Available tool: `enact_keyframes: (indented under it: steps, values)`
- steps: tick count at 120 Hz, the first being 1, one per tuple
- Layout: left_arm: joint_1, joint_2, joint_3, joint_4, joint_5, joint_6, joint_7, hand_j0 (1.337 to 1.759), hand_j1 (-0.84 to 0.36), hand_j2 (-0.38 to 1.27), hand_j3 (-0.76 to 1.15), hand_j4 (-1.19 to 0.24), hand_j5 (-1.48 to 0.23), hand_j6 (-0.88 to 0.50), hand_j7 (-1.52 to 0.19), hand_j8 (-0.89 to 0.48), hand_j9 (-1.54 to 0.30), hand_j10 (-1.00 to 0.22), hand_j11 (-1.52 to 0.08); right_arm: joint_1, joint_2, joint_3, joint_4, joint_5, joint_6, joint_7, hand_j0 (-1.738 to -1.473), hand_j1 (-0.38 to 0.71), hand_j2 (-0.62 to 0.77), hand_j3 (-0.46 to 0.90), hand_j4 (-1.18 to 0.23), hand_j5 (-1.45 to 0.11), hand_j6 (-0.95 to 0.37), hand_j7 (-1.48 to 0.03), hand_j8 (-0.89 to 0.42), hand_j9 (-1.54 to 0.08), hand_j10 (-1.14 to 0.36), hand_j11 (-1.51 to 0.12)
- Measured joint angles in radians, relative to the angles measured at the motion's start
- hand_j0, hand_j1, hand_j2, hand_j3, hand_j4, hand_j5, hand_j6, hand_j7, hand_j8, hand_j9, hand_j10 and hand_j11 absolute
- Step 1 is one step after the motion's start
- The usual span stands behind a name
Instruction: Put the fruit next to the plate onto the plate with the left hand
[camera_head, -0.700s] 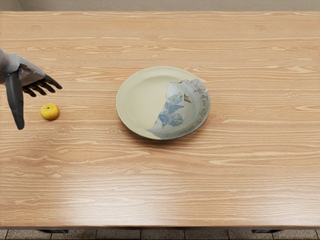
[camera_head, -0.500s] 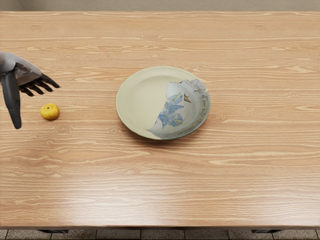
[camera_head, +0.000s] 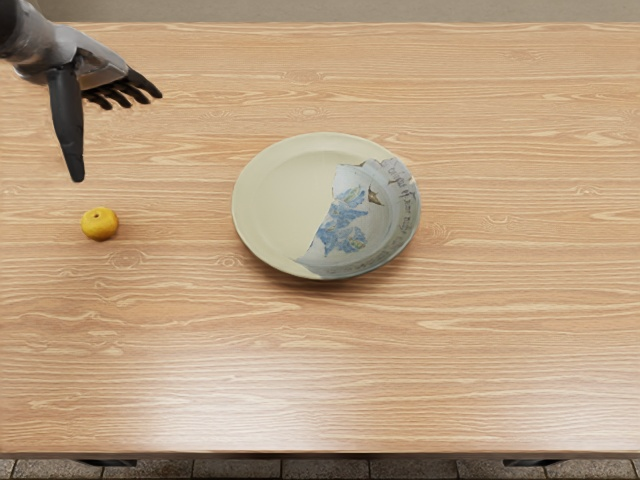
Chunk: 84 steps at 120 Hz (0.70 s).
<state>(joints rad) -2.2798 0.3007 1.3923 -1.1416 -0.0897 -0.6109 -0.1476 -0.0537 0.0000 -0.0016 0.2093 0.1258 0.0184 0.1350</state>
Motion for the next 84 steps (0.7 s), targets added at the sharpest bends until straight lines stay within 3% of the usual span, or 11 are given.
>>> enact_keyframes:
  steps: [13, 24, 29, 41, 49, 63, 84]
  values:
    - [-0.002, -0.015, -0.045, -0.049, 0.009, 0.01, 0.001, 1.658, 0.35, 0.0, 0.0, 0.0, 0.0, 0.0, 0.0, 0.0, 0.0, 0.0, 0.0, 0.0, 0.0, 0.0, 0.0, 0.0, 0.0, 0.0, -1.658, -0.34, 0.0, 0.0, -0.01, -0.01, -0.01, -0.01, -0.01, -0.01, -0.01, -0.01]
    - [0.005, -0.019, -0.053, -0.151, -0.001, 0.169, 0.005, 1.658, 0.35, 0.0, 0.0, 0.0, 0.0, 0.0, 0.0, 0.0, 0.0, 0.0, 0.0, 0.0, 0.0, 0.0, 0.0, 0.0, 0.0, 0.0, -1.658, -0.34, 0.0, 0.0, -0.01, -0.01, -0.01, -0.01, -0.01, -0.01, -0.01, -0.01]
    - [0.017, -0.028, -0.052, -0.18, -0.016, 0.241, 0.028, 1.658, 0.35, 0.0, 0.0, 0.0, 0.0, 0.0, 0.0, 0.0, 0.0, 0.0, 0.0, 0.0, 0.0, 0.0, 0.0, 0.0, 0.0, 0.0, -1.658, -0.34, 0.0, 0.0, -0.01, -0.01, -0.01, -0.01, -0.01, -0.01, -0.01, -0.01]
    - [0.102, -0.073, -0.049, -0.217, -0.063, 0.45, 0.131, 1.658, 0.35, 0.0, 0.0, 0.0, 0.0, 0.0, 0.0, 0.0, 0.0, 0.0, 0.0, 0.0, 0.0, 0.0, 0.0, 0.0, 0.0, 0.0, -1.658, -0.34, 0.0, 0.0, -0.01, -0.01, -0.01, -0.01, -0.01, -0.01, -0.01, -0.01]
    - [0.151, -0.074, -0.041, -0.227, -0.081, 0.558, 0.171, 1.658, 0.35, 0.0, 0.0, 0.0, 0.0, 0.0, 0.0, 0.0, 0.0, 0.0, 0.0, 0.0, 0.0, 0.0, 0.0, 0.0, 0.0, 0.0, -1.658, -0.34, 0.0, 0.0, -0.01, -0.01, -0.01, -0.01, -0.01, -0.01, -0.01, -0.01]
    - [0.189, -0.075, -0.019, -0.23, -0.093, 0.645, 0.201, 1.658, 0.35, 0.0, 0.0, 0.0, 0.0, 0.0, 0.0, 0.0, 0.0, 0.0, 0.0, 0.0, 0.0, 0.0, -0.001, 0.0, 0.0, 0.0, -1.658, -0.34, 0.0, 0.0, -0.01, -0.01, -0.01, -0.01, -0.01, -0.01, -0.01, -0.01]
    - [0.252, -0.08, 0.002, -0.226, -0.101, 0.733, 0.213, 1.658, 0.35, 0.0, 0.0, 0.0, 0.0, 0.0, 0.0, 0.0, 0.0, 0.0, 0.0, 0.0, 0.0, 0.0, -0.001, 0.0, 0.0, 0.0, -1.658, -0.34, 0.0, 0.0, -0.01, -0.01, -0.01, -0.01, -0.01, -0.01, -0.01, -0.01]
